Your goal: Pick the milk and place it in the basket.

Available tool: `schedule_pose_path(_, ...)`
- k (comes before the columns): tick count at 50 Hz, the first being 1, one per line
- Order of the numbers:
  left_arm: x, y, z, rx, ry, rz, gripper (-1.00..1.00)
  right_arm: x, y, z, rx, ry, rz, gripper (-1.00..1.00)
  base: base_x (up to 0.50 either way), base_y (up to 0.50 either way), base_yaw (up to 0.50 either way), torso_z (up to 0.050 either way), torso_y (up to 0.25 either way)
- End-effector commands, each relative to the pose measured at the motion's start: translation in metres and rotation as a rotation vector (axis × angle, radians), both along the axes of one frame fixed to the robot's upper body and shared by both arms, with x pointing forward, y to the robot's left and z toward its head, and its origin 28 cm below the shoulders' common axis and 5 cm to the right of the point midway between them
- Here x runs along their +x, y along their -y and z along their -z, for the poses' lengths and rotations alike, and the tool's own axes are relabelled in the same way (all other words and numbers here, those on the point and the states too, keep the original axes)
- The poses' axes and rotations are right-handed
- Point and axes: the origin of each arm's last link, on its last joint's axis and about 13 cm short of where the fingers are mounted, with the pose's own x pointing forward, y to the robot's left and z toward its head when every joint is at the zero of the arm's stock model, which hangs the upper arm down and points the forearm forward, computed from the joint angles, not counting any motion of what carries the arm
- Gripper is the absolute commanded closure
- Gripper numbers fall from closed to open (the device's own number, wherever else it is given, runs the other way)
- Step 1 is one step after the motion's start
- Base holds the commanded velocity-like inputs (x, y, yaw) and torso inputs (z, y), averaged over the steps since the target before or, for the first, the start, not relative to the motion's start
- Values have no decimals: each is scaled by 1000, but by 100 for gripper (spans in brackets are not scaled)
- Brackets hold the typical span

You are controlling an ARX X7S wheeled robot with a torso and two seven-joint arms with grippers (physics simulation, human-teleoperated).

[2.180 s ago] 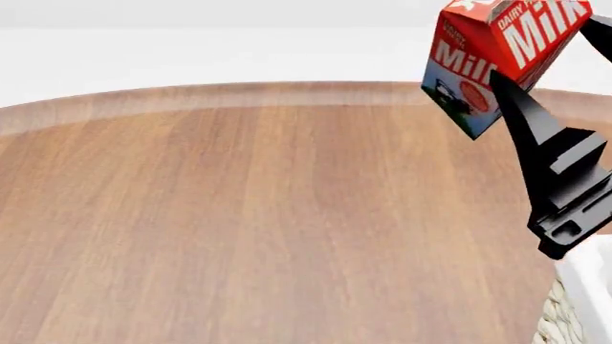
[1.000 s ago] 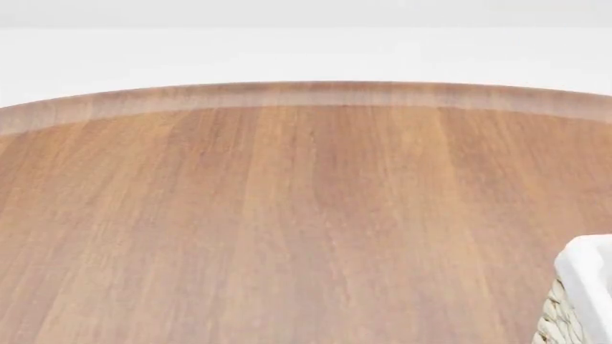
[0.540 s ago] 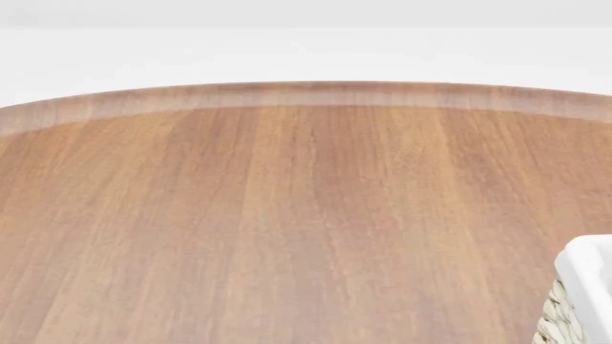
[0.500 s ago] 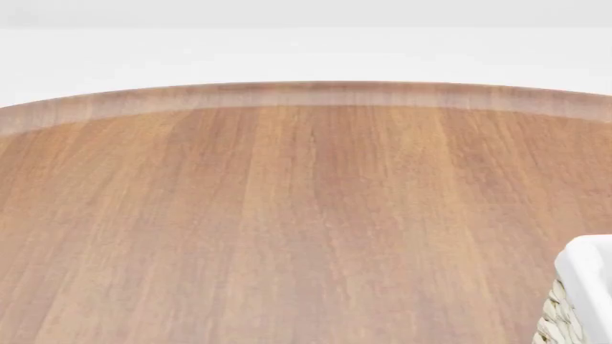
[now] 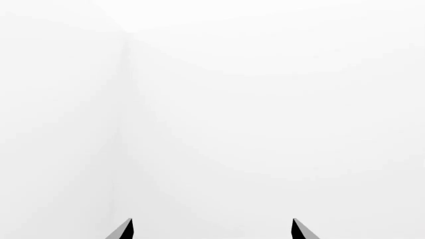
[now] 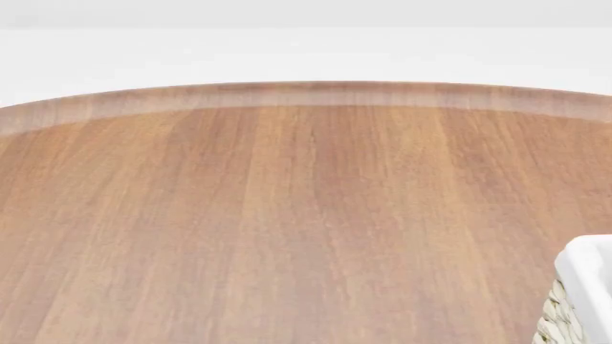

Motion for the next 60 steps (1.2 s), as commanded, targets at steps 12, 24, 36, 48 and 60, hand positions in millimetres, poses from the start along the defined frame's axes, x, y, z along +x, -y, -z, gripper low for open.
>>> schedule_pose_path(12,-1,-5,-1,11,43,-41,-100,-4,2,5,7,1,-18,100,0,0,0,1,2)
schedule_pose_path(24,-1,-5,0,11,43,-42,-100,-9,6,15,11,-37,13,100,0,0,0,0,1)
schedule_pose_path(36,-2,-6,0,10,44,-42,-100,-17,11,25,12,-80,49,100,0,0,0,1,2)
schedule_pose_path(48,-2,-6,-1,8,46,-41,-100,-21,13,32,15,-109,58,100,0,0,0,0,1)
schedule_pose_path(60,-3,-5,0,42,57,-42,-100,-28,18,37,15,-114,133,100,0,0,0,1,-9)
